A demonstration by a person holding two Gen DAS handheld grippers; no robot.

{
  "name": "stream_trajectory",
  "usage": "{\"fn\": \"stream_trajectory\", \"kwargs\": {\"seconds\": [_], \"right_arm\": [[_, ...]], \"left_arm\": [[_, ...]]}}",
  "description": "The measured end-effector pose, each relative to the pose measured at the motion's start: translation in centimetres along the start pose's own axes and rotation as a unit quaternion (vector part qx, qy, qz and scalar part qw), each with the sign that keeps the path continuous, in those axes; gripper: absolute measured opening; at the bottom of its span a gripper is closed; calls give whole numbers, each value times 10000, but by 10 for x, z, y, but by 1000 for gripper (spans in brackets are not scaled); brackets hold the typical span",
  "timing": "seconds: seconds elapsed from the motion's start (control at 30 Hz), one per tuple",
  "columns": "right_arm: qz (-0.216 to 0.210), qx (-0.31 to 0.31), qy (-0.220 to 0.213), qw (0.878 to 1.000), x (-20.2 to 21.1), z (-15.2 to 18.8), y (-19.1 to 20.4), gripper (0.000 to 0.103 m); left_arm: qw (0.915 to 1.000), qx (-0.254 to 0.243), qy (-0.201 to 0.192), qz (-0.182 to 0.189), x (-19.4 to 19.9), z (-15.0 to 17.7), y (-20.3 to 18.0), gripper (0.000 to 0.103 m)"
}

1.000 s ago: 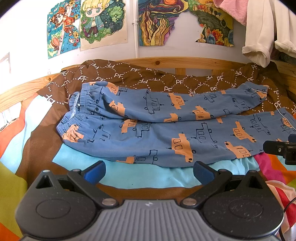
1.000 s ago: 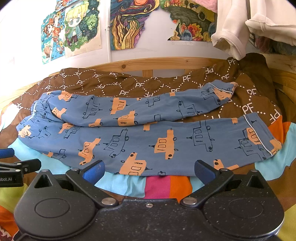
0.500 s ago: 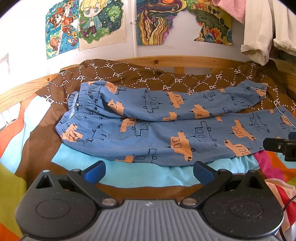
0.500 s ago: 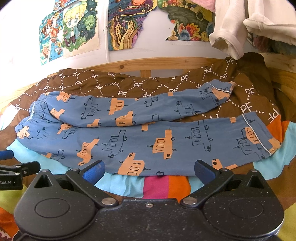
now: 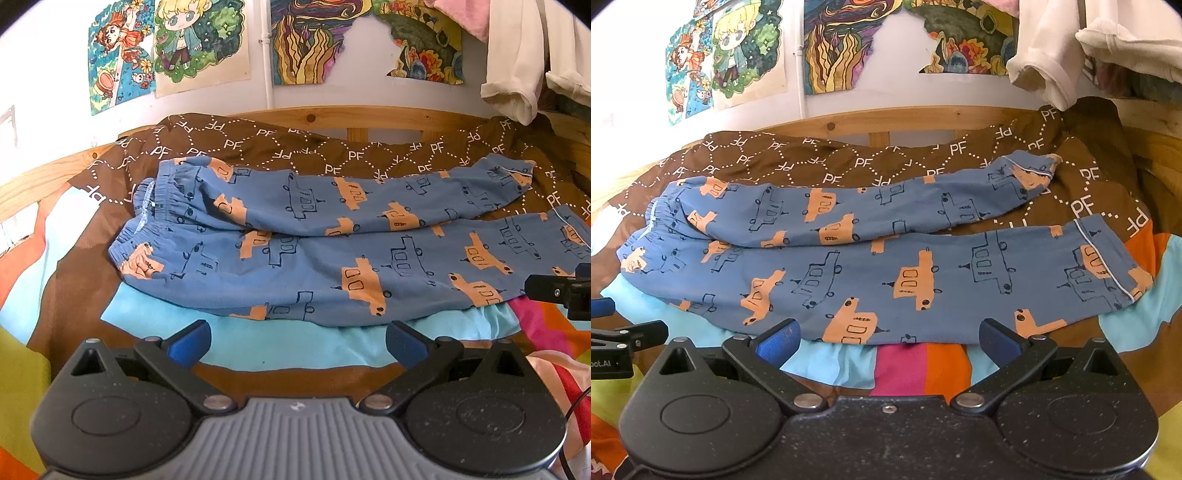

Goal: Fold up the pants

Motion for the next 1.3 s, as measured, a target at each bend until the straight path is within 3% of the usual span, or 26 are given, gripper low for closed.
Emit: {"fn": "stream_trajectory", "kwargs": {"seconds": [0.3, 0.5, 0.57, 0.67, 0.87, 1.07, 1.2, 1.3], "right_arm": [[14, -117, 5, 9999, -1, -6, -7, 102], [-243, 83, -225, 9994, -5, -33, -16, 102], [-500, 298, -280, 9979, -10, -44, -17, 102], [-942, 553, 94, 9940, -26, -57, -18, 102], [-1053, 1272, 347, 9857, -70, -94, -31, 102], [-1459, 1616, 598, 9742, -140, -144, -52, 102], [-1738, 1905, 833, 9626, -195, -169, -54, 102], [-2004, 2190, 1165, 9478, -240, -185, -48, 95]], "left_arm": [[9999, -31, -98, 88, -9, -10, 0, 103], [9998, 103, -139, 27, -25, -30, 9, 103], [9989, 401, -256, 37, -30, -45, 19, 103], [9970, 598, -491, 97, -38, -74, 33, 103], [9967, -187, -787, -13, -75, -149, 56, 103], [9955, -789, -520, -4, -145, -204, 81, 103], [9949, -940, 83, 346, -193, -215, 90, 103], [9875, -1371, 520, 586, -218, -213, 91, 95]]}}
Point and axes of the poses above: each gripper's, at about its wrist camera, not at the fingertips, and x roughly against the way its jaws point, y to its left, z to its underside, the point moved 5 cm from there along -x, roughly the way its jaws point, and after that the axes turned 3 degrees about -y, right-handed, at the moved point
